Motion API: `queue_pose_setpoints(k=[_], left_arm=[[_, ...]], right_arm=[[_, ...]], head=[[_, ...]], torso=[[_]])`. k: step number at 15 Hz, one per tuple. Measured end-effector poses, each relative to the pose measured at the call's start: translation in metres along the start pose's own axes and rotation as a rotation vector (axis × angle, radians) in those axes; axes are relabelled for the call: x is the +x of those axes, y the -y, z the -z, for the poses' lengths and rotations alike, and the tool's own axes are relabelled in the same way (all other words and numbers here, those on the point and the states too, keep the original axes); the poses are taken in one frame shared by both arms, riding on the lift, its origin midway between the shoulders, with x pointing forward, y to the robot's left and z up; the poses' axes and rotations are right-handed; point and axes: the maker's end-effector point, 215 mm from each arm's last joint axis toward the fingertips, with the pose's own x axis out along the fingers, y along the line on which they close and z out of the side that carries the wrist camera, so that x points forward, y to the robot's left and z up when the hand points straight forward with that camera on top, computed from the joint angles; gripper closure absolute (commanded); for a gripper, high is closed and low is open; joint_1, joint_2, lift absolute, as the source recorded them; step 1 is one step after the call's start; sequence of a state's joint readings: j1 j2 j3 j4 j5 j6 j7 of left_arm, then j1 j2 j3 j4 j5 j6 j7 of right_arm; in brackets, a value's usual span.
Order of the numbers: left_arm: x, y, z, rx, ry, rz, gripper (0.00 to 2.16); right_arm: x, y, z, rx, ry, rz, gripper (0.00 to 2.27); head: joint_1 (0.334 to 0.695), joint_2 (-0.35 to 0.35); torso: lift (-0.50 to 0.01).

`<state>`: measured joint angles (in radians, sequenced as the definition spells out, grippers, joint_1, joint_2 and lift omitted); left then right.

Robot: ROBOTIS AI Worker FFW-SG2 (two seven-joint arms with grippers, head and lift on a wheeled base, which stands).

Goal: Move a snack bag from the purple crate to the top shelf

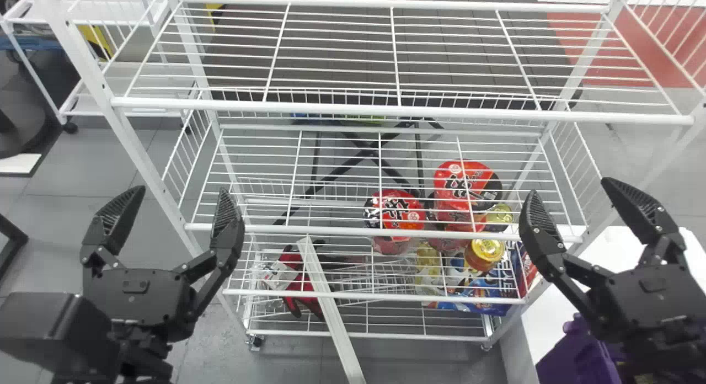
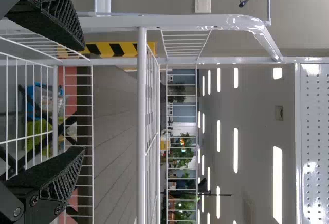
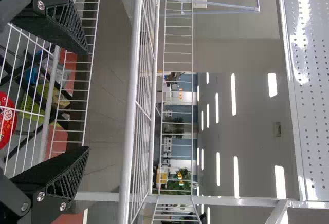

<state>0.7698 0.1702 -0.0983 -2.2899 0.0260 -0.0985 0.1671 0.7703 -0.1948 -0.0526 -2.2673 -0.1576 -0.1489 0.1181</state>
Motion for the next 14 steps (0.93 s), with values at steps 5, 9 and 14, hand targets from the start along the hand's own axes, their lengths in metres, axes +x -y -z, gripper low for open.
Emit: queue_pose_setpoints(k=[5, 9, 14], left_arm=[[-0.0004, 0.0014, -0.0015, -0.002, 0.002, 0.004, 0.13], [-0.0006, 0.0012, -0.002, -0.002, 0.004, 0.004, 0.13], [-0.0013, 0.0019, -0.0031, -0.005, 0.008, 0.005, 0.13]], right_arm=[[-0.0004, -0.0003, -0.0048, -0.003, 0.016, -0.001, 0.17], [-0.0005, -0.001, -0.005, -0.005, 0.016, -0.006, 0.17], [-0.002, -0.0009, -0.0111, -0.007, 0.042, -0.007, 0.17]], head=[[0.695, -0.022], [0.695, -0.021], [0.695, -0.022]], torso=[[-0.288], [-0.304], [-0.324]])
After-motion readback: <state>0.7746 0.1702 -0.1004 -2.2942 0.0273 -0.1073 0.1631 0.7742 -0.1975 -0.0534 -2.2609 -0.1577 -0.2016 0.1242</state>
